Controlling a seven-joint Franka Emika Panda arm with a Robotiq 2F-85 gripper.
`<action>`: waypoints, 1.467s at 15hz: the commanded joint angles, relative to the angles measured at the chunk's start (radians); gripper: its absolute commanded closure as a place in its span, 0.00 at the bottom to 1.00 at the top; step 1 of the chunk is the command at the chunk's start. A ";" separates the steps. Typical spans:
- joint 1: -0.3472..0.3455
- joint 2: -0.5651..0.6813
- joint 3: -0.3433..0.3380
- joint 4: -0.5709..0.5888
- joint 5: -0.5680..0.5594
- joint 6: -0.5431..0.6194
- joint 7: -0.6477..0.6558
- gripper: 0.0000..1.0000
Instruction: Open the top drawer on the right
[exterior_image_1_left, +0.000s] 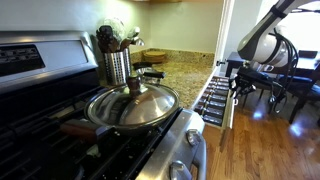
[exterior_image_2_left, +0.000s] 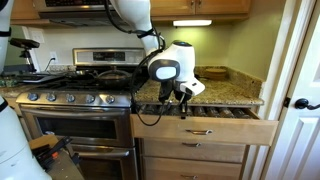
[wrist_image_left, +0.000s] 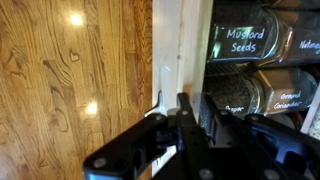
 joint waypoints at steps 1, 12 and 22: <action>-0.026 0.021 -0.021 -0.091 -0.009 0.046 -0.046 0.59; -0.070 -0.021 -0.021 -0.193 -0.017 0.084 -0.146 0.00; 0.050 -0.081 -0.258 -0.293 -0.340 0.043 -0.071 0.00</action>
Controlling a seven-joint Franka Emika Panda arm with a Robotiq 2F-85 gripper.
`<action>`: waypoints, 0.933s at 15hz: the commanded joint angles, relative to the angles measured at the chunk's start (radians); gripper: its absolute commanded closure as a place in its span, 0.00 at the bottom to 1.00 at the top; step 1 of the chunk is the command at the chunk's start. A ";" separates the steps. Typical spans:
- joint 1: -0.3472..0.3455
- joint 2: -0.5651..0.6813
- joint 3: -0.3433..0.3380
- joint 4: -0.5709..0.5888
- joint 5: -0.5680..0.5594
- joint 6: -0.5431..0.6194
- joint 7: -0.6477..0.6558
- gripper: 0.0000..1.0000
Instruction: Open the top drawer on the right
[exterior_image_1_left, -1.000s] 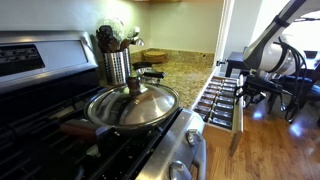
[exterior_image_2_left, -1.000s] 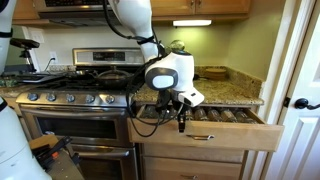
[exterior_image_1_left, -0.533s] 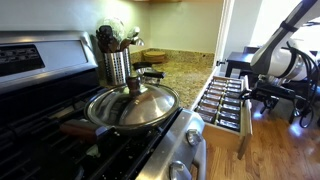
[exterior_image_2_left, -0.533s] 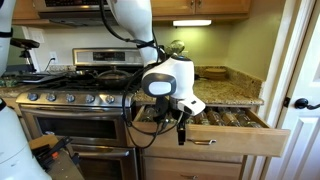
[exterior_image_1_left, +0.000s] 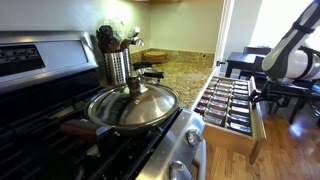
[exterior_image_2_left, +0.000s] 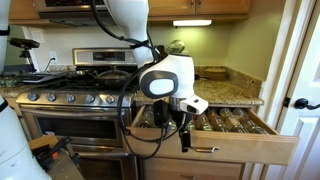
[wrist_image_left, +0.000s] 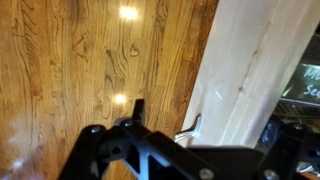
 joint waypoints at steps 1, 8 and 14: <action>0.060 -0.060 -0.119 -0.093 -0.121 -0.017 0.038 0.00; 0.141 -0.080 -0.254 -0.126 -0.279 -0.040 0.073 0.00; 0.201 -0.079 -0.315 -0.112 -0.391 -0.119 0.123 0.00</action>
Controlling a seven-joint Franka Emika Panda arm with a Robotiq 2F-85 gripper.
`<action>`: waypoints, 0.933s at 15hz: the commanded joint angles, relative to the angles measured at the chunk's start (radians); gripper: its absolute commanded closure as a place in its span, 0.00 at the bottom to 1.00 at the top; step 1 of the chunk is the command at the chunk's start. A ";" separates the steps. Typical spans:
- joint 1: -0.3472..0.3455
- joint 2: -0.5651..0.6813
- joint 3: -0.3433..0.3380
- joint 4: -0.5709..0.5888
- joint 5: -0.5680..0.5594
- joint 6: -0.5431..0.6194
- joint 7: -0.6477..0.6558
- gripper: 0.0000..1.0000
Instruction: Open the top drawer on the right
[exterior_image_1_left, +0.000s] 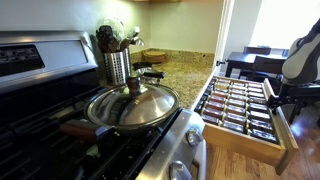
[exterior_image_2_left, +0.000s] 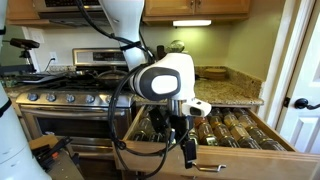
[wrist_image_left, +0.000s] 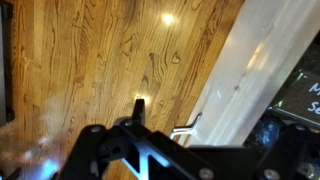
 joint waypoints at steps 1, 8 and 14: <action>0.038 -0.054 -0.034 -0.039 -0.065 -0.056 0.045 0.00; -0.019 -0.214 0.070 -0.102 -0.013 -0.023 0.000 0.00; -0.055 -0.330 0.164 -0.110 0.059 -0.036 -0.010 0.00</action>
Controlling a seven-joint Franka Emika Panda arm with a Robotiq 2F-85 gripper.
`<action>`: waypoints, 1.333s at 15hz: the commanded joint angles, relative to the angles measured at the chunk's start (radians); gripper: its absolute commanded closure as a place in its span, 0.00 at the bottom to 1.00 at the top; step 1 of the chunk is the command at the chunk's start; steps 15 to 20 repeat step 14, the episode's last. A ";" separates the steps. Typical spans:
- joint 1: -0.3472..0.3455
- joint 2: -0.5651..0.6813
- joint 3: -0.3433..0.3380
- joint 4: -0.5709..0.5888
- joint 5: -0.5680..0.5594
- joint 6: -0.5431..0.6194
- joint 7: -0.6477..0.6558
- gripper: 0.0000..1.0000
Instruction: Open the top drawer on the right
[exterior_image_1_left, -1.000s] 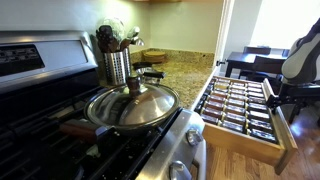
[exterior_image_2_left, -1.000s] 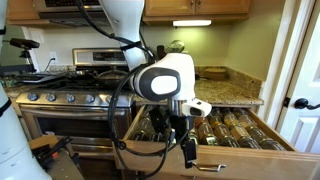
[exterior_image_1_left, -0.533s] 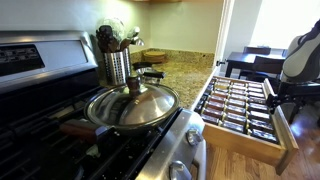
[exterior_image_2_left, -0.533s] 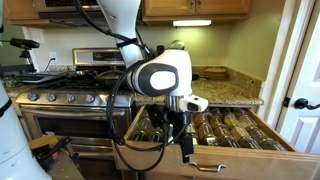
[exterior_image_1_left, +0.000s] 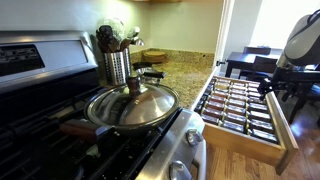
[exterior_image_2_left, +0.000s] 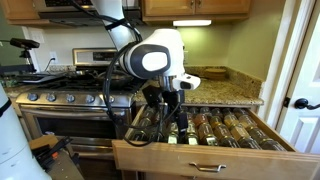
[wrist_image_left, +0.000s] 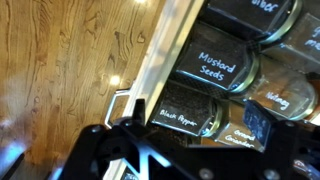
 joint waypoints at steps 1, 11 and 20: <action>-0.047 -0.110 0.076 -0.035 0.088 -0.021 -0.028 0.00; -0.054 -0.095 0.136 0.000 0.167 -0.005 -0.003 0.00; -0.056 -0.095 0.135 0.000 0.167 -0.005 -0.003 0.00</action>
